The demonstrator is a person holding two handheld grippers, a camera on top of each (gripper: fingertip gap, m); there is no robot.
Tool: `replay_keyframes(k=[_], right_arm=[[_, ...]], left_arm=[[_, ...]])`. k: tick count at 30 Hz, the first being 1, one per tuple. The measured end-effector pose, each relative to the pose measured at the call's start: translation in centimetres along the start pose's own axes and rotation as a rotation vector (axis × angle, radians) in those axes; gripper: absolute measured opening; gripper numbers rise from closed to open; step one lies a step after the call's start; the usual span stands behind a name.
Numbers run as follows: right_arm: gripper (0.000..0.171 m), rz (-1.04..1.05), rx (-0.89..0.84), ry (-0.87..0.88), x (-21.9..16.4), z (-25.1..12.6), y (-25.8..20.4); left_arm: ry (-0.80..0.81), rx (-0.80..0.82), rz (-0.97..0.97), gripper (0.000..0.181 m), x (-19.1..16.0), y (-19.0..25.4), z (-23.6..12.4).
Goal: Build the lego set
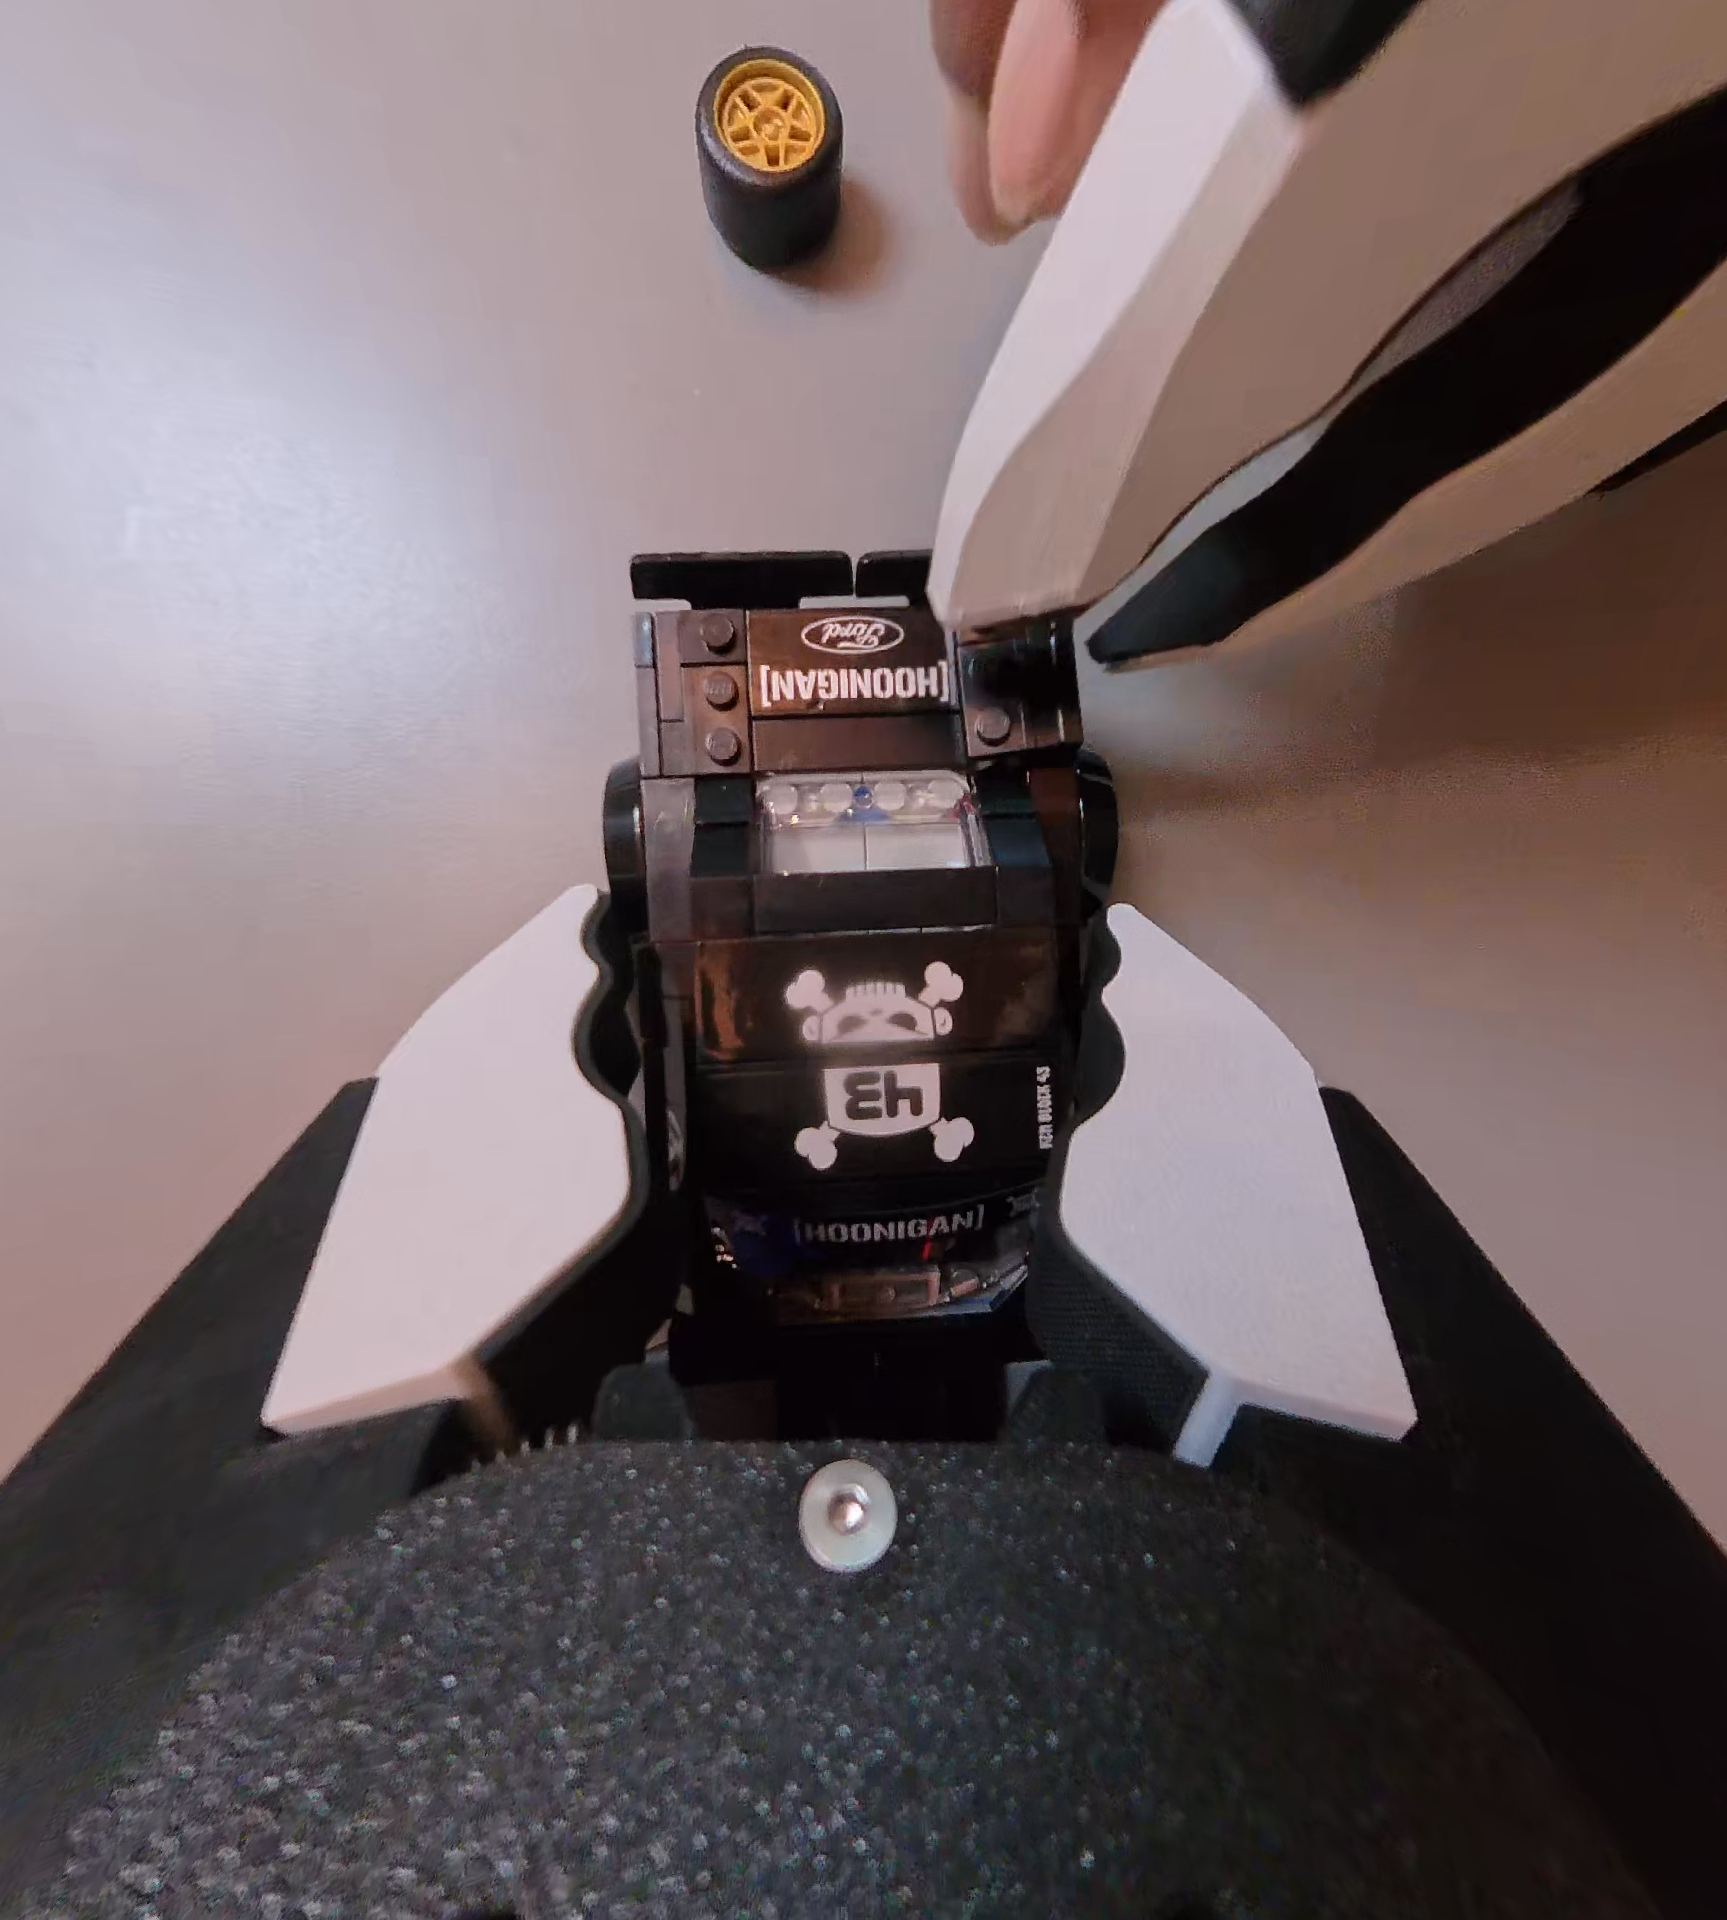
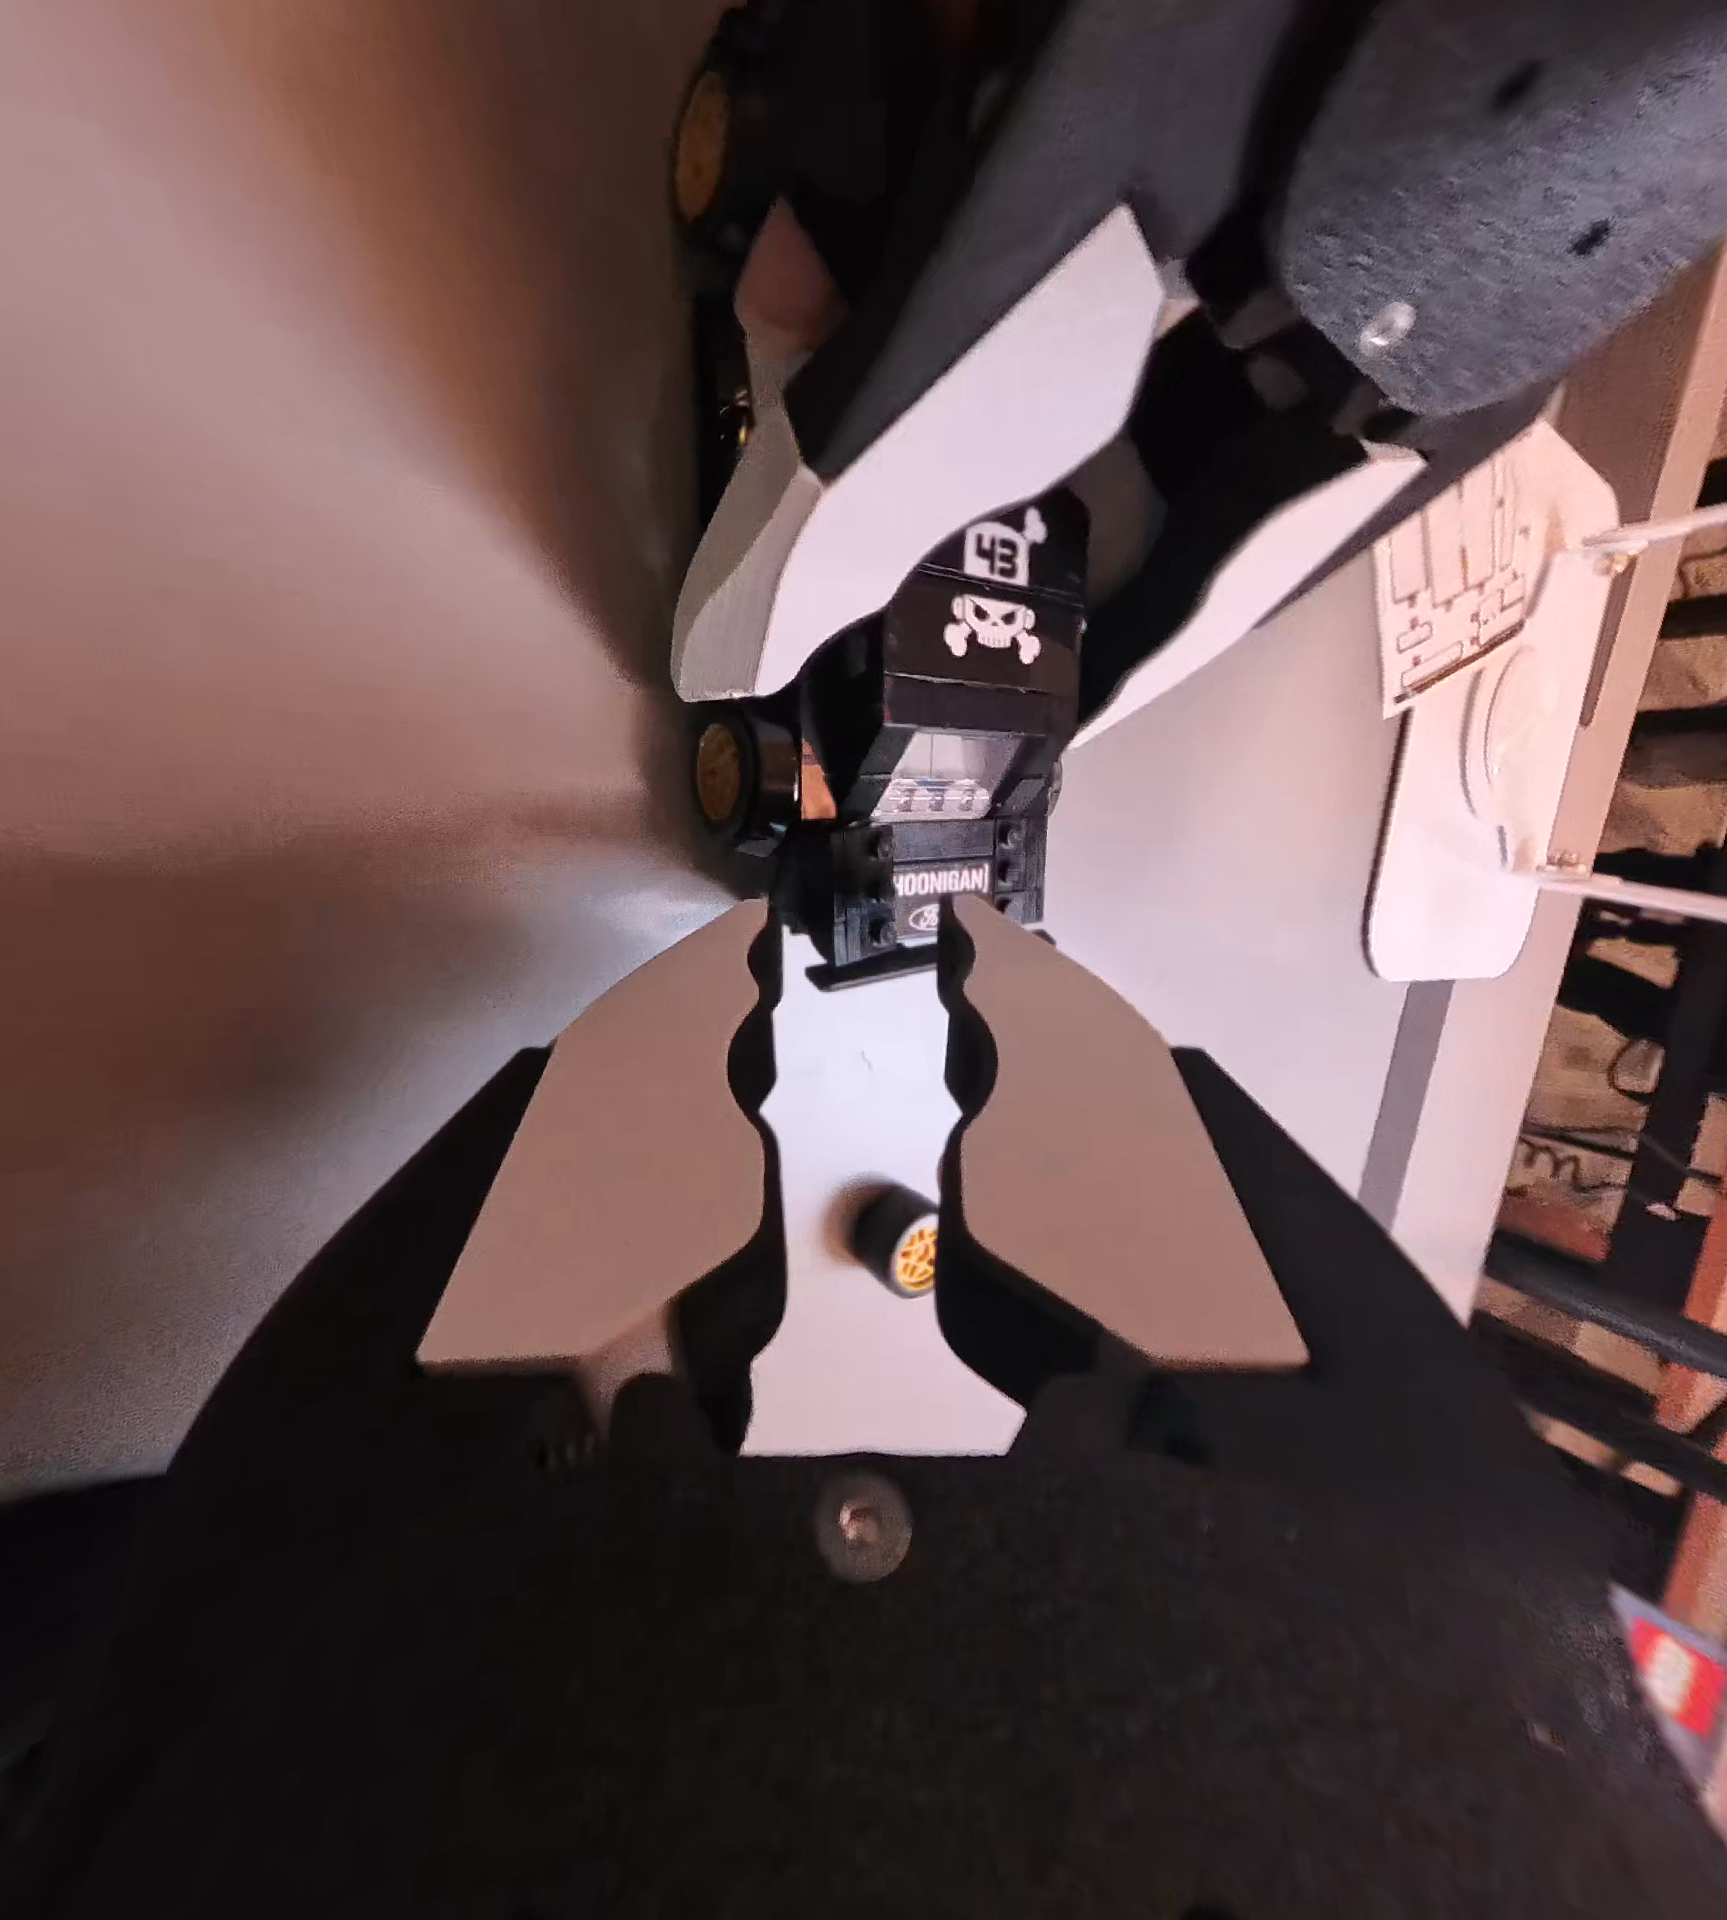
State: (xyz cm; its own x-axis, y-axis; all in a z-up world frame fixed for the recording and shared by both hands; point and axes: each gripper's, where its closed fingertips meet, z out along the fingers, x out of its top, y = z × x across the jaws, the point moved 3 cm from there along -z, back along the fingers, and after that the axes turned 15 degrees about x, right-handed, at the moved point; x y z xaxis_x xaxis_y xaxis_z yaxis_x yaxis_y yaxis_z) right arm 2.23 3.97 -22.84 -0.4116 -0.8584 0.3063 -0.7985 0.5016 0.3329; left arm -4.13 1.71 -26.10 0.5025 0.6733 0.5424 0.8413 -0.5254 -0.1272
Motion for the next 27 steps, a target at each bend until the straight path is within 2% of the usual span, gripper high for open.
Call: replay_keyframes(k=[10, 18, 27], right_arm=[[0.030, 0.102, -0.147, 0.109, -0.1, 0.2, -0.5], [0.022, 0.048, -0.178, 0.058, 0.0, 1.1, -0.6], [0.022, -0.007, -0.189, 0.000, 0.0, 1.2, -0.6]], left_arm=[[-0.011, 0.012, -0.002, 0.084, 0.1, 0.0, 0.0], [-0.007, 0.013, -0.002, 0.084, 0.0, 0.0, 0.0], [-0.006, 0.015, 0.002, 0.084, 0.0, 0.0, 0.0]])
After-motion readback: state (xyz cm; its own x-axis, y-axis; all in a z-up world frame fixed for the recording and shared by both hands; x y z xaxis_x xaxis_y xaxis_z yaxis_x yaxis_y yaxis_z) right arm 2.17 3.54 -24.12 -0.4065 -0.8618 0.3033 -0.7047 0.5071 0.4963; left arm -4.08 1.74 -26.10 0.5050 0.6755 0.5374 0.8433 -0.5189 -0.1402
